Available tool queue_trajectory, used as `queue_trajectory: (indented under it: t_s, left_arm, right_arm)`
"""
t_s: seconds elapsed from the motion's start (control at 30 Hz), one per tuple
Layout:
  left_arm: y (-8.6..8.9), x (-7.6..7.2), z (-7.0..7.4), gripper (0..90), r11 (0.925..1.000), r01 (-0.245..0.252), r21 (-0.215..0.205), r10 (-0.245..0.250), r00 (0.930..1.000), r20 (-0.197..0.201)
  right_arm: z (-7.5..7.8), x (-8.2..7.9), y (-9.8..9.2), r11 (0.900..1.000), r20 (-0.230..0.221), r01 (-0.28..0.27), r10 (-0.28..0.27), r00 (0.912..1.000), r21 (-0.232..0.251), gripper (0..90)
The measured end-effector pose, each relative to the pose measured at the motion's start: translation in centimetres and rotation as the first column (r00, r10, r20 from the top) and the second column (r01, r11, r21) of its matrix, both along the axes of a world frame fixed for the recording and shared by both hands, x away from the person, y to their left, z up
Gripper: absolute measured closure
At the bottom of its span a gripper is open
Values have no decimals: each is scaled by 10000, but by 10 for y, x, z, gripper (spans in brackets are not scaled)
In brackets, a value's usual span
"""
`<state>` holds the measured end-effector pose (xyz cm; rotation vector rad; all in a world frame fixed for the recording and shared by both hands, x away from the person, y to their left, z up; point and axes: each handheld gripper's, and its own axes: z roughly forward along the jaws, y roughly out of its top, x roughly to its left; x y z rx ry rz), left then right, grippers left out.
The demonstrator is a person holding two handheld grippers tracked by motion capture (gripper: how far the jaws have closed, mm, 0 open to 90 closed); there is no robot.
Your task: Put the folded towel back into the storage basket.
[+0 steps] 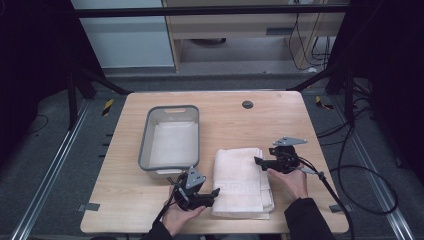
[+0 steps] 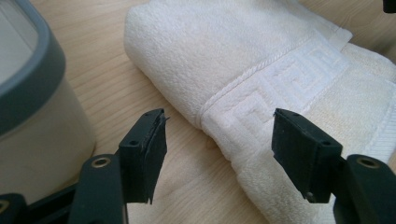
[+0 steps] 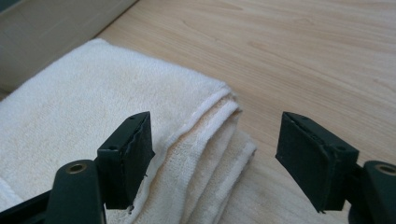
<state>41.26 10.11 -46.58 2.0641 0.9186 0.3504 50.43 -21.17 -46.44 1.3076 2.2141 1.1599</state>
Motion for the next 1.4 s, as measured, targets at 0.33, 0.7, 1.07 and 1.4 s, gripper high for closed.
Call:
queue_trajectory:
  t_s: [0.33,0.7,1.07,1.4]
  left_arm:
    - [-11,3,-13,322,9996,123,244,-116,9994,-311]
    - [-18,6,-24,325,9992,72,395,-46,9979,-648]
    - [-19,11,-28,344,9996,105,254,-73,9927,-1206]
    - [-20,15,-30,385,9997,242,-7,-240,9859,-1656]
  right_arm:
    - [-11,3,7,9998,-372,-214,213,9991,-14,257]
    - [-24,3,10,9998,-821,-184,193,9964,121,254]
    - [-32,5,11,9994,-1293,-59,101,9915,327,287]
    - [-32,5,11,9963,-1701,-167,310,9849,847,433]
